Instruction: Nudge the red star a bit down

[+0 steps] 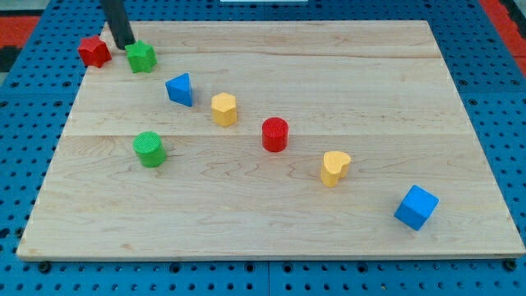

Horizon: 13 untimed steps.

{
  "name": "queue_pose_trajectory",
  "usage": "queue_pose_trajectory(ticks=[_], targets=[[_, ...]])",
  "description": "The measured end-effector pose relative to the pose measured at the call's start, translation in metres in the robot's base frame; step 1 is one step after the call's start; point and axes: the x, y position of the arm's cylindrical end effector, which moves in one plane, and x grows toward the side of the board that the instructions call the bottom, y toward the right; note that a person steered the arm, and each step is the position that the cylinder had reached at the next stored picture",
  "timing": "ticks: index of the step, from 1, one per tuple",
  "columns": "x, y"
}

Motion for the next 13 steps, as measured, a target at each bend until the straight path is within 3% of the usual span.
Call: queue_pose_trajectory(ticks=[1, 3, 4, 5, 6, 7, 8, 9, 11, 13], targets=[[0.003, 0.036], [0.042, 0.038], [0.028, 0.068], [-0.039, 0.076], [-0.054, 0.048], [-0.045, -0.044], [-0.047, -0.086], [-0.043, -0.087], [0.027, -0.087], [0.047, -0.087]])
